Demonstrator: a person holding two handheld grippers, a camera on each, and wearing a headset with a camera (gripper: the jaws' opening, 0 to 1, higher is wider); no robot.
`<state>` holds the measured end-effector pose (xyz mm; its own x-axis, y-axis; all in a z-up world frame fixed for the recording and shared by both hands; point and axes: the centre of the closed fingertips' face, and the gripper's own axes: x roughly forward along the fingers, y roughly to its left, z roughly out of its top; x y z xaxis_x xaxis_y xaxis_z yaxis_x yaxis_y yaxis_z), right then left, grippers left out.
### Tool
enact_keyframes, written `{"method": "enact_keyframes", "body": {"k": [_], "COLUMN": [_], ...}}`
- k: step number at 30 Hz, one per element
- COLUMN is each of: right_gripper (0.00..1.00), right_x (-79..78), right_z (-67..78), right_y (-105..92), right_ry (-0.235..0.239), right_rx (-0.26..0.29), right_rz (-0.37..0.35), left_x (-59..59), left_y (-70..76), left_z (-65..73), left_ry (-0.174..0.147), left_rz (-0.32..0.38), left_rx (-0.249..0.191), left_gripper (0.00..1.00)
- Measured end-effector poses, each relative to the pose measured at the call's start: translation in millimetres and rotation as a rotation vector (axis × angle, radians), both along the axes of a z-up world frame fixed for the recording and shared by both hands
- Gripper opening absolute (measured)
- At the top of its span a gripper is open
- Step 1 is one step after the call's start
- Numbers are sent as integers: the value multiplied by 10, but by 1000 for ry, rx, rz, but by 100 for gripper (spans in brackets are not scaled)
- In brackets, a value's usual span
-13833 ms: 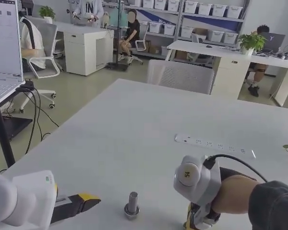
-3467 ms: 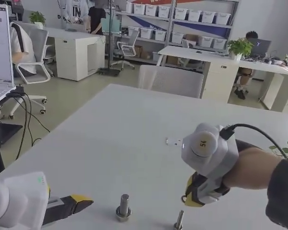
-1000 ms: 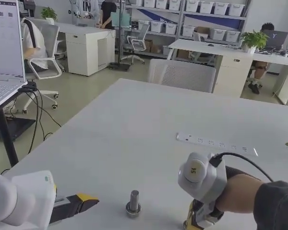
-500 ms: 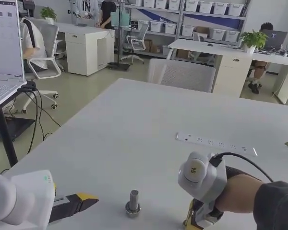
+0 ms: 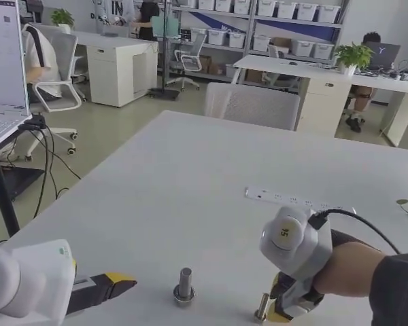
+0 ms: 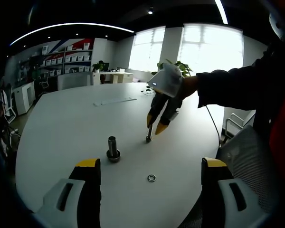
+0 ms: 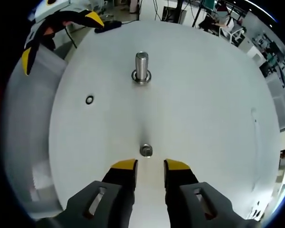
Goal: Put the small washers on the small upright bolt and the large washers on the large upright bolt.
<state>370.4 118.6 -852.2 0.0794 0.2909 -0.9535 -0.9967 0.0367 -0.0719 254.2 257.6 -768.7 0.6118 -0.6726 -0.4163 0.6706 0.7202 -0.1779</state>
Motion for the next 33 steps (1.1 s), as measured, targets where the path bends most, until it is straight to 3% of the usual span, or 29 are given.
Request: {"method": "enact_keyframes", "body": {"k": [16, 33], "right_gripper": [30, 30], "right_x": [-80, -377], "right_z": [57, 66], "right_y": [-172, -281], "right_ry": [-13, -3], "right_rx": [34, 39], "right_rz": [-54, -58], "left_x": [-2, -1], "left_y": [-16, -55], "left_z": [14, 32], "left_ry": [-4, -11], "left_rz": [-10, -26], "left_rx": [-2, -2], "left_gripper": [87, 87]}}
